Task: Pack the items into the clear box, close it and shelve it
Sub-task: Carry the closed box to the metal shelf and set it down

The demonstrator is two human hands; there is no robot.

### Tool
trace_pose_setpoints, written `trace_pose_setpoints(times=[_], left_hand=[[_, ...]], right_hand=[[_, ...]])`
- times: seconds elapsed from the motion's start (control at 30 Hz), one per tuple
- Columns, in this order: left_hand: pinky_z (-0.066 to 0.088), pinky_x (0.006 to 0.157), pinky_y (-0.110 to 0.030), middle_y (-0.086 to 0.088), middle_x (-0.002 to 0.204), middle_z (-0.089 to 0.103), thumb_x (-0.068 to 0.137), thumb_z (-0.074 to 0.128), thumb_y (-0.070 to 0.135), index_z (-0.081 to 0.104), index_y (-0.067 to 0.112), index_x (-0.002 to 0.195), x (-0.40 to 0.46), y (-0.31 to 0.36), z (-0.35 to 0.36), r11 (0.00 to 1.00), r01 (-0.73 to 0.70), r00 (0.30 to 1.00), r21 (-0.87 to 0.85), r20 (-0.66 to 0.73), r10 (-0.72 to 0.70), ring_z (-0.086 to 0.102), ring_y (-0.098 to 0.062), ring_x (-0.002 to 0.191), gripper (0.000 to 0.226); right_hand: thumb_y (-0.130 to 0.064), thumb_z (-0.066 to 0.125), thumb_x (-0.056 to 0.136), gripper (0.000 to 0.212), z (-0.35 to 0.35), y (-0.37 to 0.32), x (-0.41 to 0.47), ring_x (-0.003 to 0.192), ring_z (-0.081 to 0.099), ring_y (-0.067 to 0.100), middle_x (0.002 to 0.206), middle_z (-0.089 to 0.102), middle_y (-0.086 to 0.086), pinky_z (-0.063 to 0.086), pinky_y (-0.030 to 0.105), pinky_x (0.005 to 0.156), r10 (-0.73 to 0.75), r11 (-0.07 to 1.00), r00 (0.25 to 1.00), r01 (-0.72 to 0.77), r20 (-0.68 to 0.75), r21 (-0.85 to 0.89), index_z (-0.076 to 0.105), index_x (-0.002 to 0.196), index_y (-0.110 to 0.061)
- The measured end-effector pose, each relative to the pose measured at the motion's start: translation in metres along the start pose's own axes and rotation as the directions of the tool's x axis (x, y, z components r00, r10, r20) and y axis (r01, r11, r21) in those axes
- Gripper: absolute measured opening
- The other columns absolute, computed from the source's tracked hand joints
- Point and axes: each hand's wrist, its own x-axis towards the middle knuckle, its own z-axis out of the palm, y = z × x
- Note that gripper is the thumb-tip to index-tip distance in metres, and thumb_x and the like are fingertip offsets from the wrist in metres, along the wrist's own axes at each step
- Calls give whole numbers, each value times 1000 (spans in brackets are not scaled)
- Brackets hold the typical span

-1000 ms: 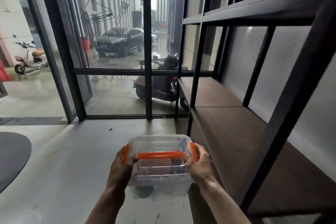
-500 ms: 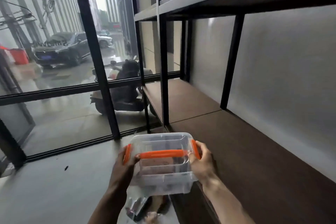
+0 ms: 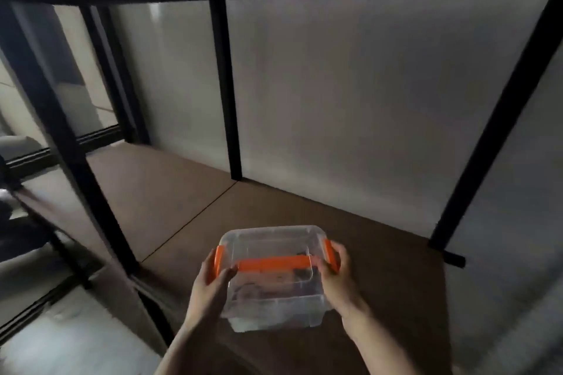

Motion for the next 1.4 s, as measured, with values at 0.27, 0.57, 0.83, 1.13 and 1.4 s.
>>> trace_pose_setpoints(times=[0.27, 0.57, 0.83, 1.13, 1.4], left_hand=[[56, 91, -45, 2, 123, 70, 72, 70, 47, 55, 36, 138, 56, -9, 65, 995, -13, 931, 102, 365, -25, 68, -19, 109, 68], [58, 76, -36, -8, 127, 64, 92, 61, 5, 50, 24, 141, 67, -58, 110, 978, 20, 862, 208, 492, -122, 67, -26, 108, 54], [59, 64, -28, -13, 121, 66, 90, 58, 6, 54, 19, 136, 75, -81, 119, 956, -66, 842, 285, 531, -100, 70, -26, 102, 48], [55, 65, -24, -12, 125, 59, 94, 54, -6, 47, 14, 140, 70, -91, 123, 943, -87, 832, 320, 544, -108, 64, -17, 98, 51], [55, 56, -18, -13, 135, 50, 94, 58, -1, 38, 11, 148, 69, -101, 121, 923, -125, 832, 363, 545, -102, 58, -24, 106, 58]], right_hand=[[-29, 52, 101, 41, -31, 29, -6, 100, 59, 12, 124, 59, -1, 52, 31, 84, 102, 984, 919, -150, -381, -98, 44, 141, -27], [-30, 51, 101, 37, -44, 75, -25, 98, 63, 13, 116, 63, -2, 53, 32, 83, 250, 954, 825, -299, -507, -15, 48, 139, -26], [-35, 45, 103, 38, -39, 100, -21, 97, 66, 16, 115, 64, 0, 56, 35, 82, 331, 926, 805, -379, -493, 3, 43, 140, -27], [-27, 42, 105, 44, -42, 114, -15, 105, 64, 18, 124, 58, 2, 55, 37, 85, 386, 907, 828, -422, -408, 1, 29, 147, -26], [-32, 42, 104, 49, -39, 125, -17, 103, 60, 15, 132, 54, 2, 52, 33, 83, 387, 908, 848, -418, -364, -9, 23, 149, -26]])
